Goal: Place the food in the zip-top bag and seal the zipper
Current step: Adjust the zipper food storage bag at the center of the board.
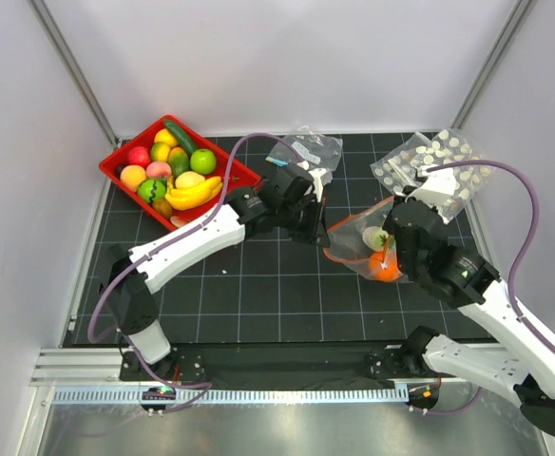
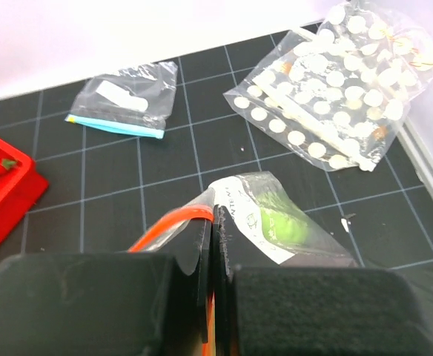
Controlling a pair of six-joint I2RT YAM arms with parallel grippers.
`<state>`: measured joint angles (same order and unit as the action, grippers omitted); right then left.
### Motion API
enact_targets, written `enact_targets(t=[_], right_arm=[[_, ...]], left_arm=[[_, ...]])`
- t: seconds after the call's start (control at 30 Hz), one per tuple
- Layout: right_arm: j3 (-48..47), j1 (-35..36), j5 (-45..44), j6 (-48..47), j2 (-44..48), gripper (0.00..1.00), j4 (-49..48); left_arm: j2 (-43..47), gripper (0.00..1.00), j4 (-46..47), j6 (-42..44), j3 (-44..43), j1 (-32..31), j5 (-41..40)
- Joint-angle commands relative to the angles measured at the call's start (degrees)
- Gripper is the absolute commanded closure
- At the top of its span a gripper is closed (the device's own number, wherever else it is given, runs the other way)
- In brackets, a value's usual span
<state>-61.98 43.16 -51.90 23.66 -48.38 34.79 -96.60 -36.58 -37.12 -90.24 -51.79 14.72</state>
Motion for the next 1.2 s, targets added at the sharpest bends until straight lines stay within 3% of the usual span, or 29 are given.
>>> enact_targets(t=[0.0, 0.17, 0.4, 0.47, 0.6, 0.8, 0.97, 1.07, 1.17], right_arm=[[-1.05, 0.09, -2.16, -2.22, -0.31, 0.99, 0.64], [5.53, 0.09, 0.65, 0.24, -1.98, 0.99, -1.73], [9.07, 0.09, 5.57, 0.78, -4.70, 0.98, -5.86], [8.98, 0.09, 6.98, 0.07, -4.79, 0.93, -6.48], [8.80, 0.09, 10.32, -1.16, -4.88, 0.70, -7.01], [8.98, 0.09, 12.17, 0.42, -6.02, 0.60, -3.15], [8.98, 0.09, 14.45, 0.69, -6.02, 0.58, -1.48], [8.10, 0.09, 14.99, 0.34, -6.46, 0.60, -0.42], [7.40, 0.09, 13.49, -0.02, -7.25, 0.68, 0.54]], left_arm=[[-0.25, 0.99, 1.15, 0.21, -3.45, 1.86, 2.77], [-6.31, 0.93, 5.80, 0.74, -1.00, 2.48, 2.07], [-6.68, 0.89, 9.77, 0.91, 2.08, 2.57, -3.01], [-5.98, 0.83, 9.68, 1.18, 2.26, 3.36, -3.73], [-5.97, 0.82, 9.16, 1.09, 1.82, 5.47, -1.46], [-6.67, 0.88, 9.07, 1.09, 1.20, 6.70, -0.04], [-8.16, 0.88, 8.89, 1.09, -0.55, 6.70, 1.62], [-9.13, 0.72, 8.54, 1.26, -1.70, 6.88, 1.89], [-9.49, 0.69, 7.75, 1.70, -2.75, 6.96, 1.63]])
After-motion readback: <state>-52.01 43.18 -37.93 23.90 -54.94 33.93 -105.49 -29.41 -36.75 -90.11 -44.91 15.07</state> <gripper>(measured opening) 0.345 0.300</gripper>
